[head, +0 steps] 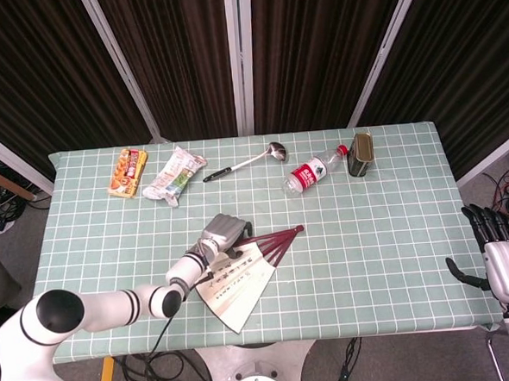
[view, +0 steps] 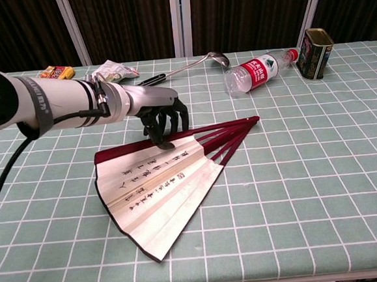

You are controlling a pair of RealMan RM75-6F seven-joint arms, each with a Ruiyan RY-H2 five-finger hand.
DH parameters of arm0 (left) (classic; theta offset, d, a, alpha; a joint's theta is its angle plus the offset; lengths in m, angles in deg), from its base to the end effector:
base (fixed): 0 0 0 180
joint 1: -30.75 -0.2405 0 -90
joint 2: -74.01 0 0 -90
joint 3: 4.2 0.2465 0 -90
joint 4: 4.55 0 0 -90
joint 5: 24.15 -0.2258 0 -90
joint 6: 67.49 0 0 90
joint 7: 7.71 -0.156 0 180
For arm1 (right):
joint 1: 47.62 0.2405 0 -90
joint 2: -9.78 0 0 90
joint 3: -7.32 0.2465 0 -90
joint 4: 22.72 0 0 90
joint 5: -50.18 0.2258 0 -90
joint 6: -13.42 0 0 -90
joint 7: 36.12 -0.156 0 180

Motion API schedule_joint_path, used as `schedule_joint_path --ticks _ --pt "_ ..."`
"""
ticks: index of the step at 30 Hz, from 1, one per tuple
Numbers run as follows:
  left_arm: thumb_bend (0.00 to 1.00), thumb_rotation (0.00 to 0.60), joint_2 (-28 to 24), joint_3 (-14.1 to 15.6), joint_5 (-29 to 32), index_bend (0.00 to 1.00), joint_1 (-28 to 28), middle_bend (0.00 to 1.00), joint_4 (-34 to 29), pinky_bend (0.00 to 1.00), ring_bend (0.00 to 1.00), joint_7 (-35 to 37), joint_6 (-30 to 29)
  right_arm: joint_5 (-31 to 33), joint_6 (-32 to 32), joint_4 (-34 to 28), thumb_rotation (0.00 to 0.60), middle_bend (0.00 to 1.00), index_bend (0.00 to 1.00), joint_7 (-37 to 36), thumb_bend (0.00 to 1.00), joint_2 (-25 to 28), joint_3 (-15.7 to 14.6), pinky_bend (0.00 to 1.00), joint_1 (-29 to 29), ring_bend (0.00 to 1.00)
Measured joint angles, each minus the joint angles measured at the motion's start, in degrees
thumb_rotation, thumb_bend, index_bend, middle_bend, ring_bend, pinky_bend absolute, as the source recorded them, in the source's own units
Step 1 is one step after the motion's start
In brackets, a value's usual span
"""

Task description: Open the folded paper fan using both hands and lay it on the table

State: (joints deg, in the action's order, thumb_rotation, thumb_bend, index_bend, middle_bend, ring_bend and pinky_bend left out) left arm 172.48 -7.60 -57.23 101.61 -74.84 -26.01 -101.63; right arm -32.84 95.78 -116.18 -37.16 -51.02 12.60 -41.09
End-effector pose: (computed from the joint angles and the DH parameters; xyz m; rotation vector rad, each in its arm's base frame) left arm -0.0640 0.3858 -0.1263 -2.1424 -1.1765 -0.6357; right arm -0.3096 -0.2122 0.1601 1.3632 -0.8950 0.8947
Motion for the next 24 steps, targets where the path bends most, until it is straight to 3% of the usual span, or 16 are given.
schedule_joint_path --ticks 13,18,24 --pt "0.31 0.6 1.3 0.3 2.8 0.38 0.3 0.46 3.0 0.55 0.48 0.5 3.4 0.8 -0.1 0.9 0.447 0.04 0.0 -0.4 0.23 -0.7 0.2 0.0 -0.2 0.0" --pt "0.34 0.6 1.4 -0.7 1.2 0.55 -0.6 0.62 2.5 0.67 0.63 2.2 3.0 1.4 0.3 1.1 0.447 0.04 0.0 -0.5 0.23 -1.0 0.6 0.0 -0.4 0.0" --pt "0.36 0.6 -1.0 -2.4 -3.5 0.66 -2.7 0.72 -1.4 0.83 0.74 4.2 -0.1 1.4 -0.3 0.9 0.448 0.04 0.0 -1.0 0.23 -0.9 0.8 0.0 0.0 0.0"
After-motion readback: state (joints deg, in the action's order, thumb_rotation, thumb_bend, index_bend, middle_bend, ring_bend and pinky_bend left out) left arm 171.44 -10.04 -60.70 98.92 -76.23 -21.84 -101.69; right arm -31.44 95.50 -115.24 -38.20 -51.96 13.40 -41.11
